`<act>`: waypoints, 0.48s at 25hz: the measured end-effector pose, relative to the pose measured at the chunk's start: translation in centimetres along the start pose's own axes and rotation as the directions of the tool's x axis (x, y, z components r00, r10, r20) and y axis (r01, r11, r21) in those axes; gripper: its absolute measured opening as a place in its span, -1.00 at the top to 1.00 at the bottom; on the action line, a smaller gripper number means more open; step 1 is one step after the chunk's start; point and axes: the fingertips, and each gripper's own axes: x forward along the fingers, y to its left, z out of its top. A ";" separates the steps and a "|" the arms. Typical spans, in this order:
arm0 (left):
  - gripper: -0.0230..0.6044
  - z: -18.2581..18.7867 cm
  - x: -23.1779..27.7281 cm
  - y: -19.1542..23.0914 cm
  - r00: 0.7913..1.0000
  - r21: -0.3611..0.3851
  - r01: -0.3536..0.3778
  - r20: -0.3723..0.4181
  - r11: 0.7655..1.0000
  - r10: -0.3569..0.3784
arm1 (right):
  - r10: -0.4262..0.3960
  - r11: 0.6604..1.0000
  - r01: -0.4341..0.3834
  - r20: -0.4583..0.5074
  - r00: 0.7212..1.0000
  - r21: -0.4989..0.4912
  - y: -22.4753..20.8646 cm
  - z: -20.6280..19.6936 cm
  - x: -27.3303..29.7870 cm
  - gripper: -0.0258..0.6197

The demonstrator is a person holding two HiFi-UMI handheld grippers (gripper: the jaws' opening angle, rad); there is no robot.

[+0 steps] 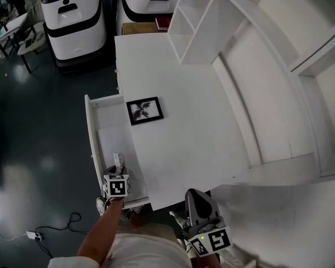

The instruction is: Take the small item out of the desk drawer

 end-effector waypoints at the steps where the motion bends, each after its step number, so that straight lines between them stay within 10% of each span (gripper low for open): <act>1: 0.45 0.1 0.0 0.1 1.000 -0.001 0.002 0.000 1.000 -0.002 | -0.002 1.000 0.002 0.000 1.000 0.000 0.0 -0.1 -0.1 0.89; 12: 0.61 2.1 -2.6 0.1 0.994 -0.005 0.073 0.079 0.997 -0.072 | 0.017 1.000 -0.017 0.017 1.000 -0.012 1.6 0.3 -0.7 0.89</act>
